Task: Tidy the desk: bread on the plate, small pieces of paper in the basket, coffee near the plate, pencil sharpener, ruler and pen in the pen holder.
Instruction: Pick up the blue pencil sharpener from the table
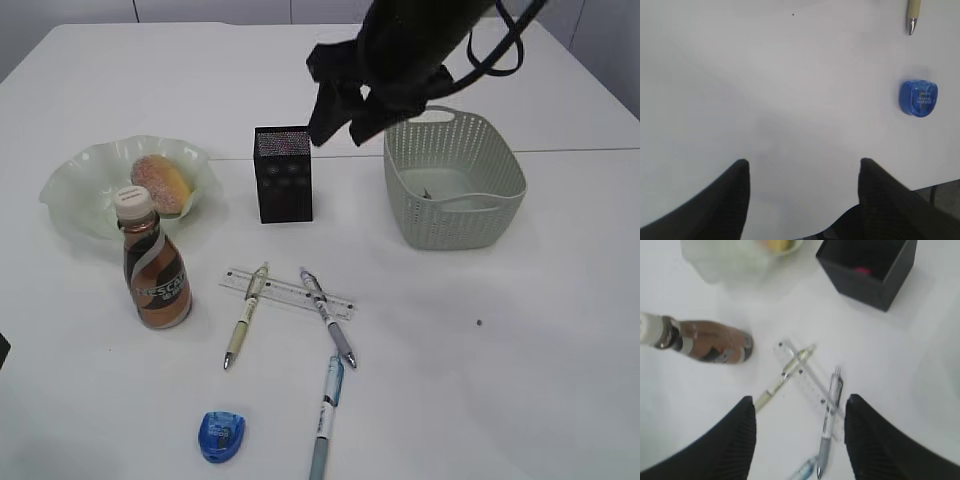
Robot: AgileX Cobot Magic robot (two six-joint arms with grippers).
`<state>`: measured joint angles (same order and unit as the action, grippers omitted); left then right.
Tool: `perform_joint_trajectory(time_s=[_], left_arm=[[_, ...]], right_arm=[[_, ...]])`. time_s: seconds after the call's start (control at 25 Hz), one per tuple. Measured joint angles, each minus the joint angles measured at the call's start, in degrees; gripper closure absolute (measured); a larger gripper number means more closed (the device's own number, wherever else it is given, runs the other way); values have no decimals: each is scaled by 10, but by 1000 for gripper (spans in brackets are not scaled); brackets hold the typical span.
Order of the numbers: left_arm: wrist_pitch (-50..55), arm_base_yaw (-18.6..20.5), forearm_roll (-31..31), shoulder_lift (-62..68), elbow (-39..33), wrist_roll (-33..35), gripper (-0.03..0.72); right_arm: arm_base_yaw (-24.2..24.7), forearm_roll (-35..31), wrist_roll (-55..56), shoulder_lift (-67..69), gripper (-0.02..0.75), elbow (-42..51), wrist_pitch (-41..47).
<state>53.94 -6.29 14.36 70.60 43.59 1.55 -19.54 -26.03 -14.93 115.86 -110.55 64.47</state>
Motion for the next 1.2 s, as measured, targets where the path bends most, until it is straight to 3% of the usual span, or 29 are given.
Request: perform_joint_trajectory(time_s=[0.4,0.6,0.76,1.0,1.2], left_arm=[[-1,0,1,0,0,1,192],[-1,0,1,0,0,1,192],[-2,0,1,0,0,1,192],[-15,0,1,0,0,2,192],[-18,0,1,0,0,2,192]], right_arm=[[-142,58,123,-64,321,194,-12],[-229,80,236,-65,321,260,-76],[-291,133,373,-65,321,289,-136],[-324,212,588,-34,321,290,-172],[-325,223,676,11,321,288,-173]])
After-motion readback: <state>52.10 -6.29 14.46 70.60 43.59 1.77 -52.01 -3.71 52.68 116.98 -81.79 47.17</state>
